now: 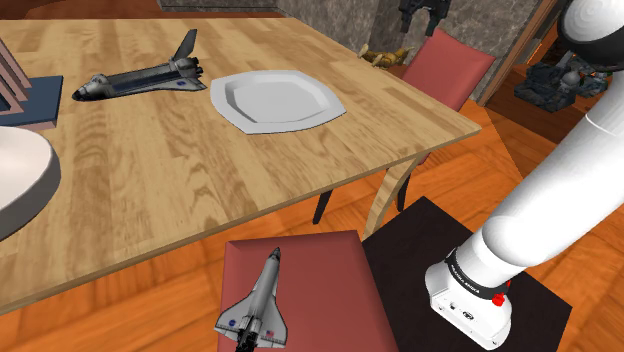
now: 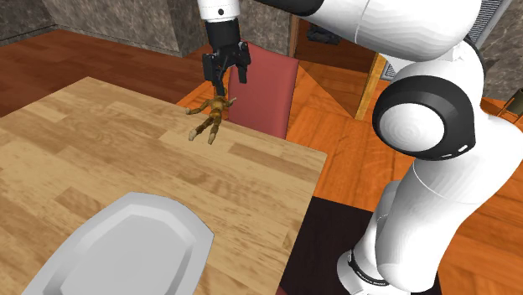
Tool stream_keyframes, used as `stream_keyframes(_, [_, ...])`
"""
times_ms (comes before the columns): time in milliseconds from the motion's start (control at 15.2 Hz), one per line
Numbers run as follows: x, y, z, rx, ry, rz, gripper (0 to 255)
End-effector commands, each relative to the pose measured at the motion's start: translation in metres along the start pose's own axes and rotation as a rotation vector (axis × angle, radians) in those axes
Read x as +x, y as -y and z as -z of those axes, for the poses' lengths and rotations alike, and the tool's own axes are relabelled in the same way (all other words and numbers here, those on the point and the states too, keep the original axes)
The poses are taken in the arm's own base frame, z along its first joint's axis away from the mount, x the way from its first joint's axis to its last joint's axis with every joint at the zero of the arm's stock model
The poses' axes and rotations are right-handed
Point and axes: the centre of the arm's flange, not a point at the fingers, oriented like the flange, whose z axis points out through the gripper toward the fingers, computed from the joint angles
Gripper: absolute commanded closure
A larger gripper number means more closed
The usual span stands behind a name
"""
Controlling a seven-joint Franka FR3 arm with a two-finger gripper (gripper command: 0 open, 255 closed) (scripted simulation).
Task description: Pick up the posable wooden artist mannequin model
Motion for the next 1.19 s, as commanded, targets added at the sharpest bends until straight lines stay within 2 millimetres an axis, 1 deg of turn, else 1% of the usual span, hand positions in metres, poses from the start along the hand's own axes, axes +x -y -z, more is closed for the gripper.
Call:
stream_keyframes(0, [0.006,-0.004,-0.005,0.002,0.003,-0.003,0])
stream_keyframes(330, [0.010,-0.006,-0.031,0.002,0.003,-0.003,0])
stream_keyframes(396, [0.012,-0.007,-0.039,0.002,0.003,-0.003,0])
stream_keyframes(528, [0.012,-0.007,-0.039,0.002,0.003,-0.003,0])
stream_keyframes(594, [0.013,-0.007,-0.039,0.002,0.003,-0.003,255])
stream_keyframes(1122, [0.012,-0.007,-0.039,0.002,0.003,-0.003,255])
